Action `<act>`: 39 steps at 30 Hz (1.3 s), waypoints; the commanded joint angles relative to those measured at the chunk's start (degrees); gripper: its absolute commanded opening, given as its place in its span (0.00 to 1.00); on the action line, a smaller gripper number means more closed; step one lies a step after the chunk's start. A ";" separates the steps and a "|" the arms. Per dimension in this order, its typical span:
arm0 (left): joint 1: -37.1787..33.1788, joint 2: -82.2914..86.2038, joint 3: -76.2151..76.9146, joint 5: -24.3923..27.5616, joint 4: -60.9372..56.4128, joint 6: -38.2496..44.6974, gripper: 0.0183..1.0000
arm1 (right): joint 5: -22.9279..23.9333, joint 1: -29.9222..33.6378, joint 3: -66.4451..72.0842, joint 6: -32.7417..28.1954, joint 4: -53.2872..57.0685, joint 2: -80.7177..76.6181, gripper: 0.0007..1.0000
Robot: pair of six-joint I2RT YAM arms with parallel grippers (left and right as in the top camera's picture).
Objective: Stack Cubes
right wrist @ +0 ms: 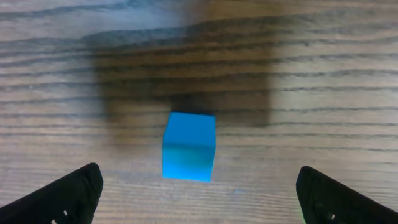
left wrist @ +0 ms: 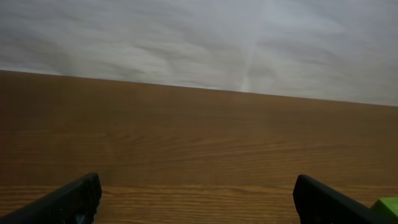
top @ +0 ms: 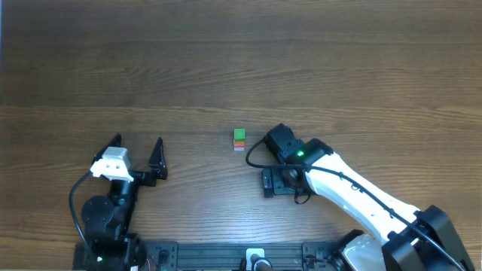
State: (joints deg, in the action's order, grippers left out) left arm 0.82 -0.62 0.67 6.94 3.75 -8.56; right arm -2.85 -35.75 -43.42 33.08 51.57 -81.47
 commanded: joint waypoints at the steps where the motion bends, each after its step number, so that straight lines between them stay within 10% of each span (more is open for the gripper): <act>1: -0.31 0.46 -0.33 0.52 0.00 0.85 1.00 | 0.13 -1.05 2.43 4.26 -2.10 0.68 0.99; 13: -0.31 0.46 -0.33 0.52 0.00 0.87 1.00 | -0.94 -1.49 4.52 5.46 -5.62 -0.26 0.90; 26: -0.31 0.46 -0.33 0.52 0.00 0.87 1.00 | -0.92 -2.97 4.55 5.38 -7.48 -1.22 0.51; 39: -0.31 0.46 -0.33 0.52 0.00 0.87 1.00 | -0.50 -2.97 4.55 5.03 -7.67 -1.53 0.47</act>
State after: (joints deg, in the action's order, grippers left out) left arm 0.82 -0.62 0.67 6.94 3.75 -8.56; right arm -3.95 -38.30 -39.16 38.52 44.16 -82.46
